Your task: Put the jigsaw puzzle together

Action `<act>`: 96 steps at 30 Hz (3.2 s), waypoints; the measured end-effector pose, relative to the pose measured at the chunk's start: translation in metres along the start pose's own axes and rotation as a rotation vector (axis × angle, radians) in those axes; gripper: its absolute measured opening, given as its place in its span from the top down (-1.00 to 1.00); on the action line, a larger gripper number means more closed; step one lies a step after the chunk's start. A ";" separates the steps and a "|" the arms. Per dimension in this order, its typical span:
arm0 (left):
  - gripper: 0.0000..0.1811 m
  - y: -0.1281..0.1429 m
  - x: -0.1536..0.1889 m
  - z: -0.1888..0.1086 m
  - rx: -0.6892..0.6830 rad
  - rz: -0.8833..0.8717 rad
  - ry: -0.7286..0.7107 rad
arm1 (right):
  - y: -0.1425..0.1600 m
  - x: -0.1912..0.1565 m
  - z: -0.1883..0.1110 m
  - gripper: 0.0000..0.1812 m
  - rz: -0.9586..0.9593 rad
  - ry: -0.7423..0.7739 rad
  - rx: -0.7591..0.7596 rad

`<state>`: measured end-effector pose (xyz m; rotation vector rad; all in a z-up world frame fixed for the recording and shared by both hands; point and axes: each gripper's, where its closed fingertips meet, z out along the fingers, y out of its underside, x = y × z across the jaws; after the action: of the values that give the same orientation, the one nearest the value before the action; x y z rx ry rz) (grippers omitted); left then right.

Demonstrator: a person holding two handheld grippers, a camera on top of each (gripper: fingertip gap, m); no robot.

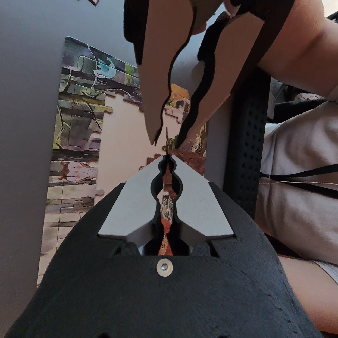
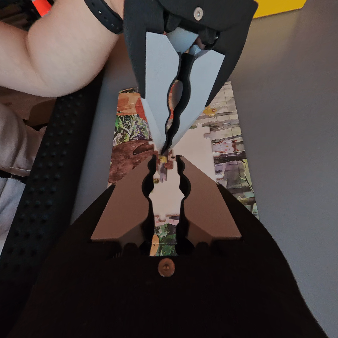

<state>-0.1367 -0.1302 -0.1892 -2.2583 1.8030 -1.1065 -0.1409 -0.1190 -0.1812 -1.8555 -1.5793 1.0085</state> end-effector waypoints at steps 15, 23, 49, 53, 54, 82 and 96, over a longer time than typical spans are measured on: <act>0.51 -0.093 -0.018 -0.117 0.952 -0.040 0.120 | -0.092 0.060 -0.141 1.00 0.350 0.155 1.049; 0.55 -0.120 -0.015 -0.121 1.247 -0.029 0.153 | -0.078 0.075 -0.163 1.00 0.586 0.030 1.445; 1.00 -0.018 -0.014 -0.027 0.264 -0.283 0.210 | -0.019 0.020 -0.044 0.48 -0.655 0.598 -0.192; 1.00 -0.018 -0.012 -0.021 0.237 -0.272 0.212 | -0.012 0.021 -0.026 0.56 -0.668 0.557 -0.230; 1.00 -0.018 -0.011 -0.020 0.237 -0.270 0.218 | -0.010 0.022 -0.025 0.59 -0.666 0.551 -0.239; 1.00 -0.031 -0.026 -0.011 0.326 -0.297 0.269 | 0.011 0.041 -0.029 0.58 -0.539 0.543 -0.255; 0.70 -0.030 -0.052 -0.006 0.284 -0.134 -0.032 | 0.060 0.049 -0.023 0.67 -0.261 0.367 -0.379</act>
<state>-0.1181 -0.0730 -0.1966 -2.2359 1.3966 -1.2486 -0.0837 -0.0811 -0.2243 -1.8685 -1.8023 0.2455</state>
